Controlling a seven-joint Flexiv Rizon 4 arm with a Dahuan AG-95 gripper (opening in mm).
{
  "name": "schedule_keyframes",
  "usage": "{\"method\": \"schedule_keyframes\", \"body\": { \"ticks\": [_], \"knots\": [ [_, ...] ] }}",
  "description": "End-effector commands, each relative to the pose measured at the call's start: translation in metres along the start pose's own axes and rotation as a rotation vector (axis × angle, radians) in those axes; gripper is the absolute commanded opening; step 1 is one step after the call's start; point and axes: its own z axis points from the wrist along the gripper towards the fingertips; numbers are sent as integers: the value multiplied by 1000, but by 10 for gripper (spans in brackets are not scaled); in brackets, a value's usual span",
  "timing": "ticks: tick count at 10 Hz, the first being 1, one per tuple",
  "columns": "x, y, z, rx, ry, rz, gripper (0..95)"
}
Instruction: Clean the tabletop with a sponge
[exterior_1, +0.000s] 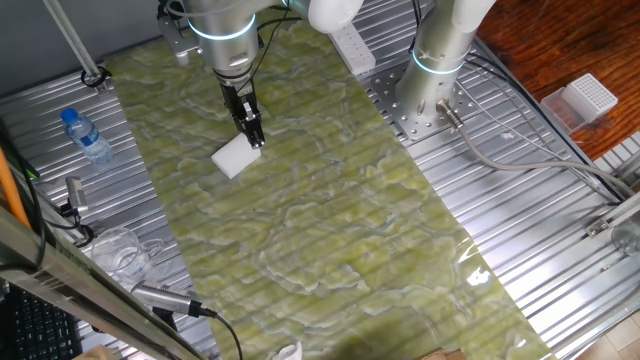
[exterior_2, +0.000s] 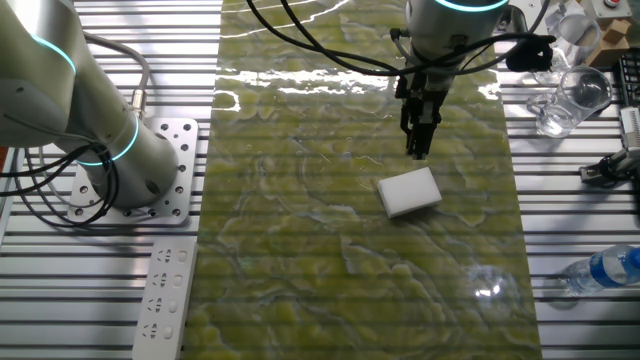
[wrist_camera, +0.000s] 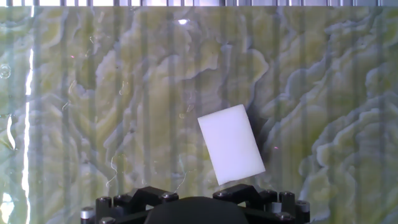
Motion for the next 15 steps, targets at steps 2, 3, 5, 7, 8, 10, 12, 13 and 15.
{"method": "schedule_keyframes", "body": {
  "ticks": [2,3,5,7,8,10,12,13,15],
  "knots": [
    [0,0,0,31,-26,-471,0],
    [0,0,0,32,-26,-472,0],
    [0,0,0,33,-25,-472,0],
    [0,0,0,33,-24,-473,0],
    [0,0,-1,33,-25,-467,0],
    [1,0,-2,32,-31,-443,0],
    [1,0,-1,20,-36,-440,0],
    [1,-1,-1,20,-36,-439,0],
    [0,-1,0,17,-36,-427,0]
  ]
}}
